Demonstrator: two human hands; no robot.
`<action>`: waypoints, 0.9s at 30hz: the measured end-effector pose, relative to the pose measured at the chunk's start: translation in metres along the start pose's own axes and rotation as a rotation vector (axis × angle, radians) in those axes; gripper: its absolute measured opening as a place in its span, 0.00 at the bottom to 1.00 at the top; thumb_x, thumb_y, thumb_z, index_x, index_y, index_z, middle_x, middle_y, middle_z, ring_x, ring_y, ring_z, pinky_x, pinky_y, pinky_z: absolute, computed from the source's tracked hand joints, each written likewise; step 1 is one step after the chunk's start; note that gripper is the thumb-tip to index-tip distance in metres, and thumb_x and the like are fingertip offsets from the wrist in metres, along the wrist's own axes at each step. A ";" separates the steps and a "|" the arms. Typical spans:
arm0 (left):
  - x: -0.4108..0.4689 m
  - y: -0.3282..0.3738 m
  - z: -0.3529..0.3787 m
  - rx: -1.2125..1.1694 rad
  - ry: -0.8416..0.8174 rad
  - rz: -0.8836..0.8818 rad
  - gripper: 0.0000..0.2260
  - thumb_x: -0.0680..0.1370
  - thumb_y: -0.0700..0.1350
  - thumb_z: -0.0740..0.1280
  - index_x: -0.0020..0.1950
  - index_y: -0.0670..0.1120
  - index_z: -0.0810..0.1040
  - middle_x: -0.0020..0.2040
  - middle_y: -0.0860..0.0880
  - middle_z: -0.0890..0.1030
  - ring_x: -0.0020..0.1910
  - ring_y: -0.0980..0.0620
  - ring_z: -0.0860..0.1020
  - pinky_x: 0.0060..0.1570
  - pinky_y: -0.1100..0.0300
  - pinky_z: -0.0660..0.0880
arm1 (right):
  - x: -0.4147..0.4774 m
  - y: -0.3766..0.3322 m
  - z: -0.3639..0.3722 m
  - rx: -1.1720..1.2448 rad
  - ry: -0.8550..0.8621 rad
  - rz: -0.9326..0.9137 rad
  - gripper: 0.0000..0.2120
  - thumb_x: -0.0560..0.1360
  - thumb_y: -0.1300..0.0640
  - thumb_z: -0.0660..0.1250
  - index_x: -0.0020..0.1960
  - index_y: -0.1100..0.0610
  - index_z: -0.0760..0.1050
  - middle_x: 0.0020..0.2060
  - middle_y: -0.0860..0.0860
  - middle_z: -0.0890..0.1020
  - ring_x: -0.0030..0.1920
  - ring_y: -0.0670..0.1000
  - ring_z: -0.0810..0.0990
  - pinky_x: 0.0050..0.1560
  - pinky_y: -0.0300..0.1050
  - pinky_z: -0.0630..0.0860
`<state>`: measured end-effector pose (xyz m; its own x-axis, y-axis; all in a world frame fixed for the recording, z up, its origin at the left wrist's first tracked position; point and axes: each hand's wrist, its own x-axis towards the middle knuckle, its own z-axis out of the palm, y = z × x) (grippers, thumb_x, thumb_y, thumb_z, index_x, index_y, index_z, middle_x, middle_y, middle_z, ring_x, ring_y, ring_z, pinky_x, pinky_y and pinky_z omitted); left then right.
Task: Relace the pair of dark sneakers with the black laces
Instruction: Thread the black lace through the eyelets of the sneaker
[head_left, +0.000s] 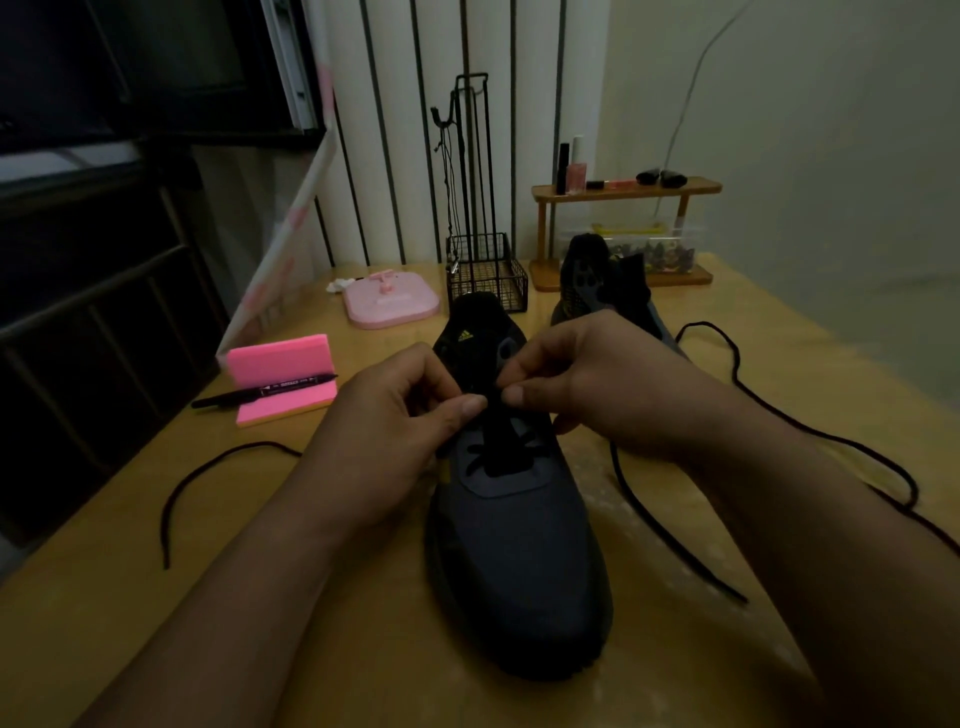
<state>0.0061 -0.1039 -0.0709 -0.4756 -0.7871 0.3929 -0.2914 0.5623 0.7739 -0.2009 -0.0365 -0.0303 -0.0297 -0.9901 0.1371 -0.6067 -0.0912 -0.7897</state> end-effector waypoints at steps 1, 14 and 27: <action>0.000 0.000 0.000 0.000 -0.006 -0.009 0.06 0.78 0.47 0.75 0.45 0.48 0.79 0.40 0.48 0.82 0.34 0.57 0.78 0.33 0.66 0.75 | 0.000 0.000 0.000 0.018 -0.002 0.008 0.04 0.79 0.59 0.72 0.49 0.52 0.85 0.42 0.46 0.87 0.42 0.41 0.84 0.36 0.30 0.77; 0.002 -0.003 -0.001 -0.030 -0.065 0.021 0.03 0.79 0.43 0.73 0.46 0.50 0.82 0.42 0.52 0.83 0.41 0.59 0.79 0.41 0.67 0.75 | -0.001 0.000 -0.008 0.074 -0.025 0.089 0.05 0.78 0.63 0.73 0.52 0.55 0.83 0.45 0.53 0.87 0.45 0.49 0.87 0.44 0.40 0.84; 0.002 -0.004 0.002 0.038 -0.037 0.091 0.05 0.78 0.44 0.74 0.46 0.54 0.83 0.46 0.54 0.81 0.48 0.55 0.80 0.51 0.50 0.79 | -0.001 -0.004 0.004 0.029 0.054 0.080 0.05 0.79 0.53 0.73 0.47 0.53 0.84 0.41 0.47 0.87 0.41 0.41 0.85 0.37 0.34 0.80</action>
<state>0.0050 -0.1077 -0.0742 -0.5313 -0.7232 0.4413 -0.2765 0.6404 0.7166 -0.1953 -0.0354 -0.0294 -0.1203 -0.9872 0.1043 -0.5776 -0.0159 -0.8162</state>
